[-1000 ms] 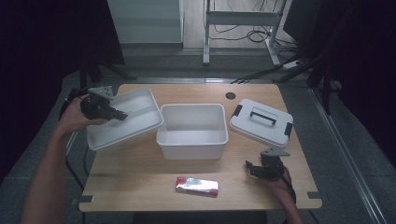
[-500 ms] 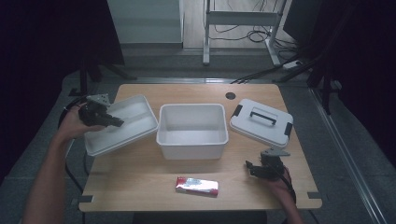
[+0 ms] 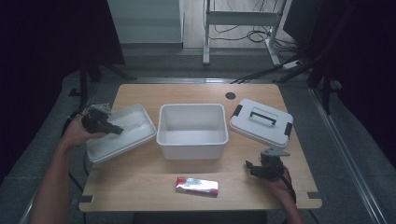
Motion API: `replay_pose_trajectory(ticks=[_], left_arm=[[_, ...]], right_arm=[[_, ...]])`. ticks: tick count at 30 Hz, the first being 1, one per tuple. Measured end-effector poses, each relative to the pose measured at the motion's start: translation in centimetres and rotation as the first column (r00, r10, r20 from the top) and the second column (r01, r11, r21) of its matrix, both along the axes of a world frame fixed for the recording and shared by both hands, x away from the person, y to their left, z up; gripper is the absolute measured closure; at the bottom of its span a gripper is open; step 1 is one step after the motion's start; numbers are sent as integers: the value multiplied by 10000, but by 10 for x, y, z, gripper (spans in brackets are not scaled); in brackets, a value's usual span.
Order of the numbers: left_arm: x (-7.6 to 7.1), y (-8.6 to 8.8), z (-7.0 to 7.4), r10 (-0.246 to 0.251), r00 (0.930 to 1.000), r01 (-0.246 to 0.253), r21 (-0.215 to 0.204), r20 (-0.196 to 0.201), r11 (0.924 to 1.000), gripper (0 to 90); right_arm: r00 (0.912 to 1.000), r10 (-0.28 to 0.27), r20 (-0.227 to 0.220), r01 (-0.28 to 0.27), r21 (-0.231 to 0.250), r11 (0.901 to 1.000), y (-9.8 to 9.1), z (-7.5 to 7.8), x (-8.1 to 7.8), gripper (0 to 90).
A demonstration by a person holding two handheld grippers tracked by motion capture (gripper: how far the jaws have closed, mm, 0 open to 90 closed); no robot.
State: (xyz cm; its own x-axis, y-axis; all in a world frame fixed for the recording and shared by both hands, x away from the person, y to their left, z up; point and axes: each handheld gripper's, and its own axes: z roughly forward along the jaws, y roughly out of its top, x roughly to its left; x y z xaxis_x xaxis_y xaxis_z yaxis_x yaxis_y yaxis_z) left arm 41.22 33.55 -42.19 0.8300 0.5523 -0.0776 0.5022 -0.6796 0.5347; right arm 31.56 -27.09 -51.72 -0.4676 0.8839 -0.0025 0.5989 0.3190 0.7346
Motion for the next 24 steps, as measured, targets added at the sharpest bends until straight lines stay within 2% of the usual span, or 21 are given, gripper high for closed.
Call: replay_pose_trajectory(ticks=[2, 17, 24], left_arm=[[1, -2, -5, -82, 9999, 83, 186, -89, 9998, 897], [5, -18, -43, -179, 9975, 224, 652, -679, 9976, 897], [4, -22, -55, -140, 9968, 193, 667, -793, 9976, 896]], right_arm=[[10000, -2, 2, 2, -2, 10000, 0, 0, 0, 254], [10000, -21, 1, 21, 3, 10000, 0, 0, 0, 253], [10000, -23, 0, 23, 1, 10000, 0, 0, 0, 253]])
